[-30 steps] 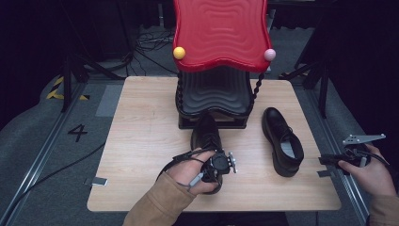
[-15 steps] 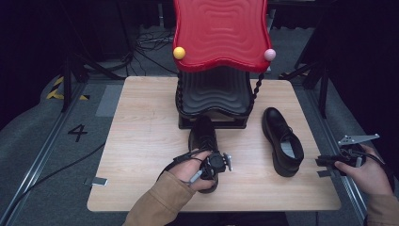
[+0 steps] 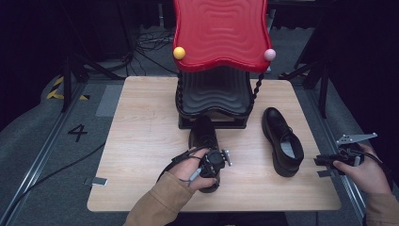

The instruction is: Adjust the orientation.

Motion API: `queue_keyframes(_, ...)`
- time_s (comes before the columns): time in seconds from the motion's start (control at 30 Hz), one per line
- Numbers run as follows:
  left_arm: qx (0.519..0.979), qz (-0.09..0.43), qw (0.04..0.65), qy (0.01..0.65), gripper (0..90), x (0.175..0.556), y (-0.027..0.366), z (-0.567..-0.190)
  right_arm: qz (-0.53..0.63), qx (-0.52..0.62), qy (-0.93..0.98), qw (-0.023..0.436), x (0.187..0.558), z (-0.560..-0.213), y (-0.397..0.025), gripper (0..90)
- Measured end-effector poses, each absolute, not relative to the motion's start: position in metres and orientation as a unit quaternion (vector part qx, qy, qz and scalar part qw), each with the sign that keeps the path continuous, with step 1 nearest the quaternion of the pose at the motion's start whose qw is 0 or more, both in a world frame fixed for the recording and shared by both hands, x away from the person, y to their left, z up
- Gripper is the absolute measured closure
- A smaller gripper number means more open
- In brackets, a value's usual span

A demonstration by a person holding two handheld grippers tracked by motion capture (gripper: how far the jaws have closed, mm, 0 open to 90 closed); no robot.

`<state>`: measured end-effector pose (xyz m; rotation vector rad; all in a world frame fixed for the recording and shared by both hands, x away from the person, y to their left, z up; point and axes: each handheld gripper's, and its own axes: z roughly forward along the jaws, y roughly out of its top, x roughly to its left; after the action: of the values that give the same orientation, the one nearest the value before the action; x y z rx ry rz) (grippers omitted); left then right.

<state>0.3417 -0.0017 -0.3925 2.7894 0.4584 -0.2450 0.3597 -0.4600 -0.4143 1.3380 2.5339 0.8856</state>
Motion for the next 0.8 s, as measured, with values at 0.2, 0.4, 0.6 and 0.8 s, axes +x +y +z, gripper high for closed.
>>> queue_keyframes(0.2, 0.958, -0.096, 0.212, 0.167, 52.2, 0.34, 0.014, -0.376, 0.294, 0.446, 0.843, 0.068, 0.358, -0.414, -0.46, 73.0)
queue_keyframes(0.4, 0.943, -0.071, 0.248, 0.211, 51.0, 0.342, 0.046, -0.356, 0.307, 0.434, 0.845, 0.064, 0.358, -0.411, -0.454, 68.3)
queue_keyframes(0.6, 0.931, -0.044, 0.256, 0.256, 50.7, 0.344, 0.071, -0.348, 0.306, 0.427, 0.848, 0.073, 0.36, -0.408, -0.447, 67.1)
queue_keyframes(0.8, 0.915, -0.009, 0.254, 0.314, 48.7, 0.347, 0.099, -0.345, 0.311, 0.42, 0.849, 0.081, 0.361, -0.402, -0.444, 66.5)
